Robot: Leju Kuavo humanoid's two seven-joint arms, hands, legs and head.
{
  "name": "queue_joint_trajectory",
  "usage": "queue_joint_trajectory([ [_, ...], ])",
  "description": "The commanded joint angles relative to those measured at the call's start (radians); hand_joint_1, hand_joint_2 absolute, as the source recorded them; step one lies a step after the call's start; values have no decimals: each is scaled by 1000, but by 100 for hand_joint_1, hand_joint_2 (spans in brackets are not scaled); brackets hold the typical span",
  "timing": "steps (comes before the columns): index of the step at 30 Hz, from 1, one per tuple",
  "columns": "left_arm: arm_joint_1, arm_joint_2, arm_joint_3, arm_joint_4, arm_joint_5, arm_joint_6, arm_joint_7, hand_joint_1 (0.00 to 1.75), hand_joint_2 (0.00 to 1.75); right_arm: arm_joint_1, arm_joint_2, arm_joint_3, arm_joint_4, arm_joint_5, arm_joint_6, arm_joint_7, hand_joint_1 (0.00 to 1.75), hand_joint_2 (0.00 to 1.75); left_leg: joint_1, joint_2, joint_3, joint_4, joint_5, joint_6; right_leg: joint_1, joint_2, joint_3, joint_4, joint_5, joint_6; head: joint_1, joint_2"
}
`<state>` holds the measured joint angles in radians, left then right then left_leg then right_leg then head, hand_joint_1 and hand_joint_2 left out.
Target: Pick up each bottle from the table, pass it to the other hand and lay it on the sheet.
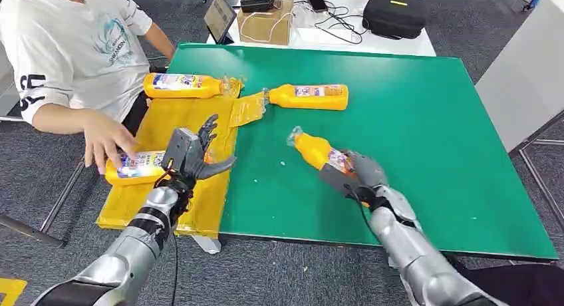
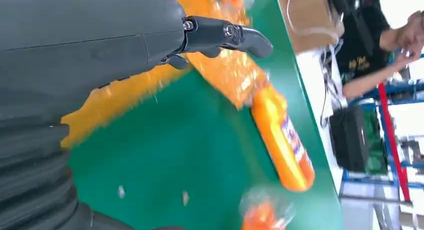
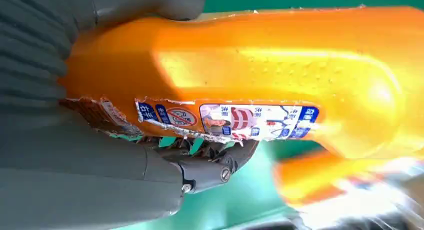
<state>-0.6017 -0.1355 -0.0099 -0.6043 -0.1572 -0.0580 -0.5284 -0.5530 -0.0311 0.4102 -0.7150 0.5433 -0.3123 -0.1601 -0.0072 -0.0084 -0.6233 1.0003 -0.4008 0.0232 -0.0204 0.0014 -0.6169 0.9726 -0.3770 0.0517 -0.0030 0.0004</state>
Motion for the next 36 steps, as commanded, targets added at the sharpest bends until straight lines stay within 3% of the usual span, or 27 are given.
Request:
queue_joint_trajectory([
  [1,-73,-53,-58,105,52,-48,65,0,175,41,172,-102,-106,-91,-31,-73,175,175,2,-1,0,1,-1,-2,2,-1,1,1,-2,-2,0,0],
  [9,-94,-80,-109,112,67,-100,108,0,175,18,236,-75,-104,-131,-44,-117,175,175,2,0,-1,2,-3,-2,1,0,0,1,-2,-2,0,0],
  [19,-93,-106,-143,35,180,-194,151,0,175,-39,316,23,59,-122,-15,-130,175,175,1,0,-3,1,-2,-2,1,0,-2,1,-1,-2,0,0],
  [36,-86,-104,-202,-8,301,-203,184,0,175,-54,354,106,143,-112,3,-114,175,175,2,-1,-2,1,-2,-2,1,-1,-1,0,-3,-2,0,0],
])
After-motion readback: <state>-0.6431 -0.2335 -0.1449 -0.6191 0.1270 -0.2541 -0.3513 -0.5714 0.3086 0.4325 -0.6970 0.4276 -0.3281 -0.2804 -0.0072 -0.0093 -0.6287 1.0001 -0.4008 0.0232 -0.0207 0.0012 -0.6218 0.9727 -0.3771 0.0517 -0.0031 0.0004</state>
